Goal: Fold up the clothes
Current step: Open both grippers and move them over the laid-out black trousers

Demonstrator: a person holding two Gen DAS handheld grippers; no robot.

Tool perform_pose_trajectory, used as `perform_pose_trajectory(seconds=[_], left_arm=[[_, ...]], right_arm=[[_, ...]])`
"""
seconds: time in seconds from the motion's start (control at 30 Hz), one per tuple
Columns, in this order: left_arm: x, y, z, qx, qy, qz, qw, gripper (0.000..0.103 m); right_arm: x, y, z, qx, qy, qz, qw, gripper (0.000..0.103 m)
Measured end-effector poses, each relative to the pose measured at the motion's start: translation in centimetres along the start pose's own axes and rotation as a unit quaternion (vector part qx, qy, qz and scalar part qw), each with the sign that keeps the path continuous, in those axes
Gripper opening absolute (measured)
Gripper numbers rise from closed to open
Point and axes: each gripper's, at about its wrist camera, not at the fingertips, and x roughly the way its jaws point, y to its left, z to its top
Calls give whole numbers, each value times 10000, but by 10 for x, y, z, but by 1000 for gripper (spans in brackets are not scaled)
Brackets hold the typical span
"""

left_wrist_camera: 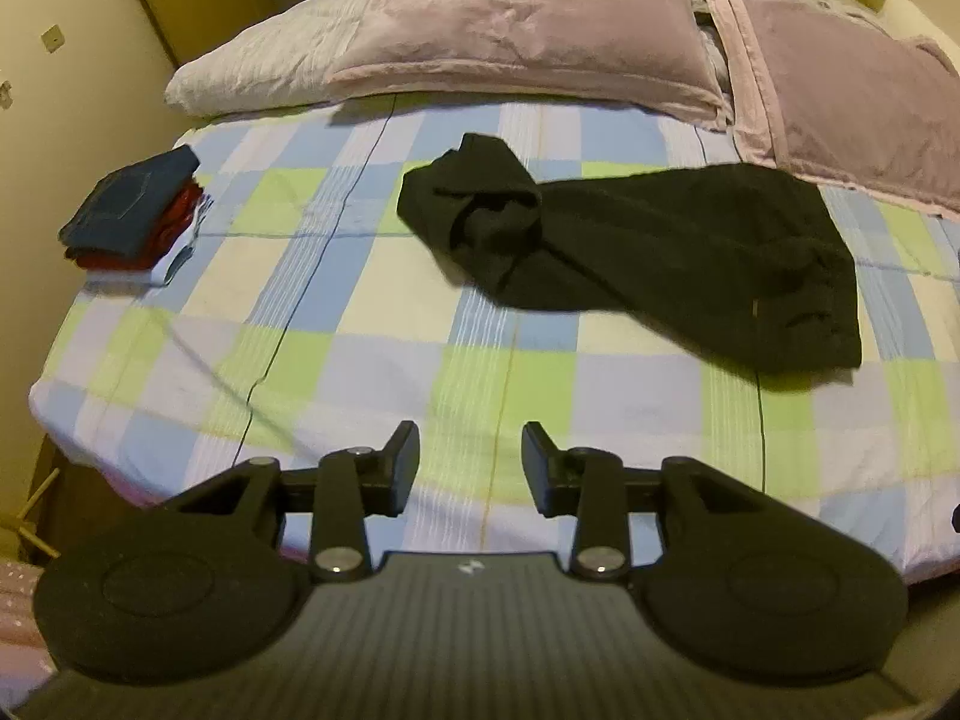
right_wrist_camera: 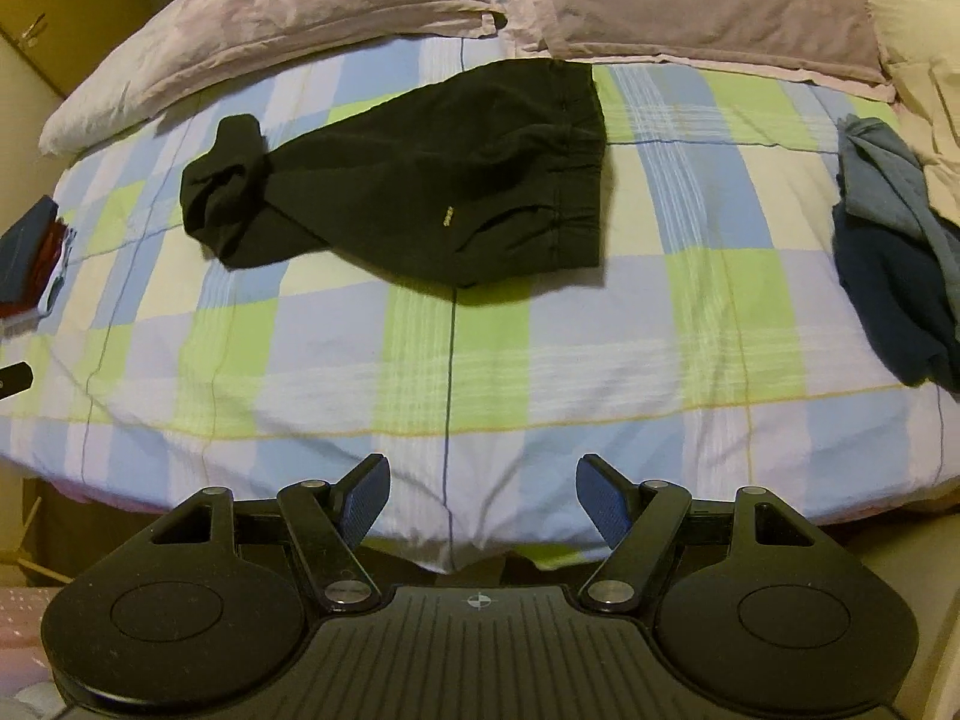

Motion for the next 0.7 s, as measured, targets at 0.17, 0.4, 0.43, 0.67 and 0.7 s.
perform_pose_trajectory(seconds=[0.17,0.4,0.43,0.67,0.7], left_arm=[[-20,-11,-34,54,29,39,10000,36],[-37,-21,-62,82,32,47,10000,36],[-39,-22,-61,76,8,45,10000,36],[-41,-28,-47,44,-176,-31,9998,39],[-38,-26,-44,8,-174,-45,9998,39]], right_arm=[[-6,-10,-34,-15,80,82,9999,72],[-15,-22,-60,22,60,125,9999,72],[-16,-24,-64,27,57,131,9999,72],[-27,-42,-59,145,-205,77,9997,72],[-27,-43,-57,168,-224,73,9996,72]])
